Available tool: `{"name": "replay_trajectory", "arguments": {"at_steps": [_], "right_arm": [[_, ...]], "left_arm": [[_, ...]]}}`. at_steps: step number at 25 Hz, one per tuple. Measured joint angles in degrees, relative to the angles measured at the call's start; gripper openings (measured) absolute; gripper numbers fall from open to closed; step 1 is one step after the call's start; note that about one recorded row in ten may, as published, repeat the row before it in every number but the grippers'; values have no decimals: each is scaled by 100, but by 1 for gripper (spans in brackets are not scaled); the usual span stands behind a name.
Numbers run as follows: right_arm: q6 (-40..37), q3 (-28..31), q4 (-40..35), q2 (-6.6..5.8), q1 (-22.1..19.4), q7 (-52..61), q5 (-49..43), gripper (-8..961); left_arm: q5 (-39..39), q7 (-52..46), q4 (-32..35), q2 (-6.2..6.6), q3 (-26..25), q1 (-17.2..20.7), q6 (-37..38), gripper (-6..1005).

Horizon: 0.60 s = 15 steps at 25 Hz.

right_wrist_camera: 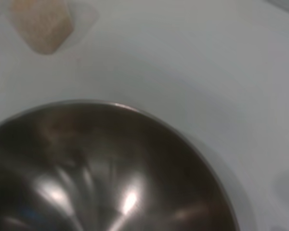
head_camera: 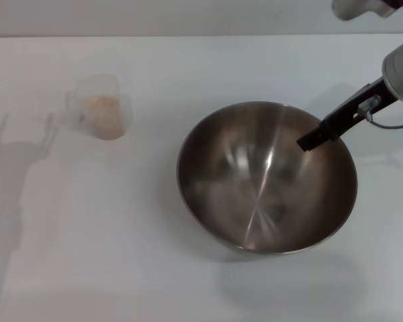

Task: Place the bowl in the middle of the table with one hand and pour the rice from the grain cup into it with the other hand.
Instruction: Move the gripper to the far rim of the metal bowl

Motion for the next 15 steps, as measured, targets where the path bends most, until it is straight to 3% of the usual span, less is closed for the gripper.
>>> {"name": "replay_trajectory", "arguments": {"at_steps": [10,15], "right_arm": [[-269,-55,-585,19,68,-188,29,617],[-298,-32,-581,20,66,-225,42,491]], "left_arm": [[0,-9,-11,-7,0,8,-1,845],[0,-14,-18,-8,0,19,19,845]]}}
